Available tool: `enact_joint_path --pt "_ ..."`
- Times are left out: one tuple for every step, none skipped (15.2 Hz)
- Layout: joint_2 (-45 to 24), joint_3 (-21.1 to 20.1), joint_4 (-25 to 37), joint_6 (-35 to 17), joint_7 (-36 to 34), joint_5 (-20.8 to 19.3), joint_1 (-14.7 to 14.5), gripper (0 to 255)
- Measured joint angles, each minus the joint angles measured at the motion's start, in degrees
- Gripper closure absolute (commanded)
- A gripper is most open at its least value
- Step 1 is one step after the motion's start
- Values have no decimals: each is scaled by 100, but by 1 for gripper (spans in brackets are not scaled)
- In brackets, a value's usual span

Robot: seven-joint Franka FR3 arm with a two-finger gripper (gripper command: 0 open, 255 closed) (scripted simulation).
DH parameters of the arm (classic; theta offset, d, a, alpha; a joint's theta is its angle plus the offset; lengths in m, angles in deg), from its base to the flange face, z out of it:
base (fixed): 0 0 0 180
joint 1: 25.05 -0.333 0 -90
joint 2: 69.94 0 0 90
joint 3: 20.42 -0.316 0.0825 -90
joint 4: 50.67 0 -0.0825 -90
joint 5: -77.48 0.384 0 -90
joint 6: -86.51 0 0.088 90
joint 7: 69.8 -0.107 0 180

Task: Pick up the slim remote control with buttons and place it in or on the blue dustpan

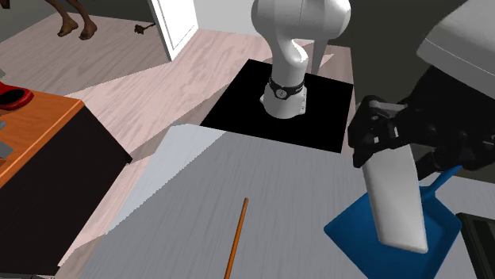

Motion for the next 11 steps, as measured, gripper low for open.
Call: enact_joint_path --pt "-22 -95 38 11 -140 24 -55 255" --pt "-57 -195 101 34 -290 46 -110 255" --pt "-104 -292 102 -16 -429 63 -162 255" --pt "-155 -392 182 8 -579 78 -216 255" --pt "-175 -480 229 29 -714 96 -267 255" --pt "-285 -586 333 16 -870 88 -312 255" --pt "-341 -688 398 23 -1027 97 -367 255" --pt "-434 -786 469 -3 -1177 86 -411 255" --pt "-493 -871 562 29 -1316 81 -455 255" --pt "-558 -950 636 36 -1444 71 -495 255" --pt "-622 -1003 649 -14 -1525 59 -518 255"
